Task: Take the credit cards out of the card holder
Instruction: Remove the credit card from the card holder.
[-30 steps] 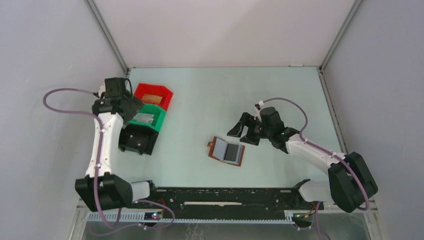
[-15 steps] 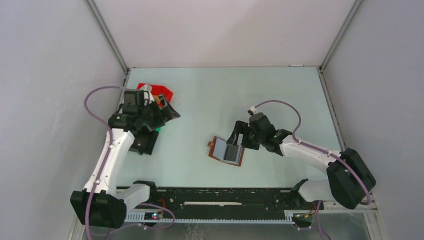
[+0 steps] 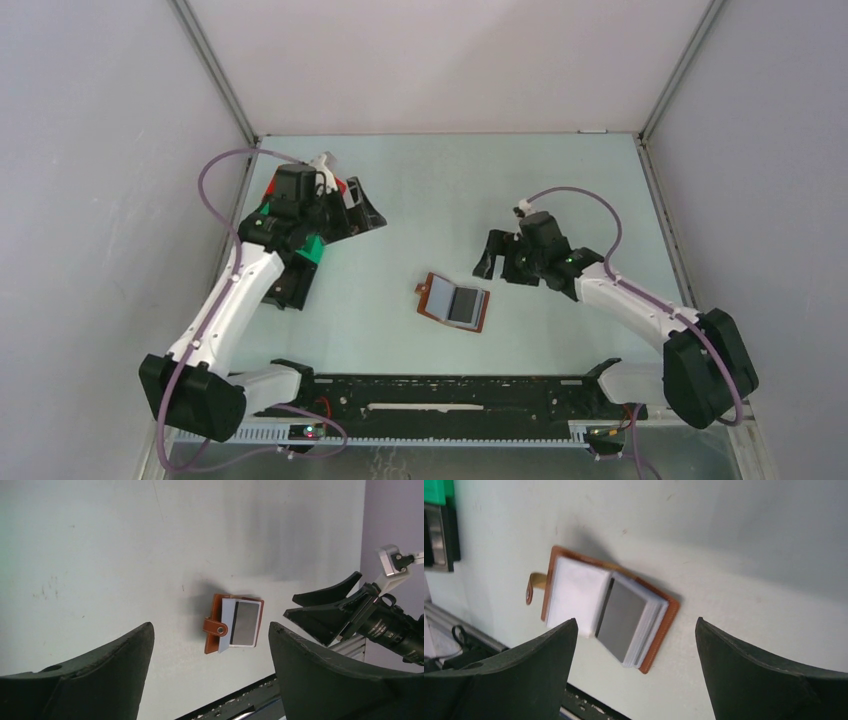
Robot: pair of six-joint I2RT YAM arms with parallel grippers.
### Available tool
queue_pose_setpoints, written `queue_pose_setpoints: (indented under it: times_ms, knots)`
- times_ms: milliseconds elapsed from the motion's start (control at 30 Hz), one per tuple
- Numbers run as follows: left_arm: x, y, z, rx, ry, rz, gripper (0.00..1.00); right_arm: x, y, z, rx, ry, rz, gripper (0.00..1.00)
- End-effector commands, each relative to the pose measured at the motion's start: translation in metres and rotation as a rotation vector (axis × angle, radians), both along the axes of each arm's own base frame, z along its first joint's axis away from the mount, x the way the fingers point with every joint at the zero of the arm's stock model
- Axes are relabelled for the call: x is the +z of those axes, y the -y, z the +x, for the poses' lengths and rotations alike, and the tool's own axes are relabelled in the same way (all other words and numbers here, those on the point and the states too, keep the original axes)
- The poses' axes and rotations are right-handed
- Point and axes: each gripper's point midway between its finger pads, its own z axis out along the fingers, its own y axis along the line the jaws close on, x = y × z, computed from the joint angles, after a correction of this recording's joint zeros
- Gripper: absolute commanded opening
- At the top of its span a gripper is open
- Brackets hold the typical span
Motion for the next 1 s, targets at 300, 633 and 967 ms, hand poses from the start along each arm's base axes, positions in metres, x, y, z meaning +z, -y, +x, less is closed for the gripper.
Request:
queue_pose_setpoints:
  times_ms: [300, 633, 967]
  knots:
    - [0.059, -0.006, 0.015, 0.071, 0.216, 0.023, 0.89, 0.070, 0.021, 0.031, -0.032, 0.273, -0.080, 0.98]
    - [0.058, -0.022, -0.003, 0.129, 0.279, 0.057, 0.92, 0.070, 0.014, 0.032, -0.060, 0.299, -0.107, 0.98]
    - [0.033, -0.028, -0.021, 0.078, 0.253, 0.119, 1.00, 0.092, 0.003, 0.027, -0.110, 0.319, -0.032, 0.99]
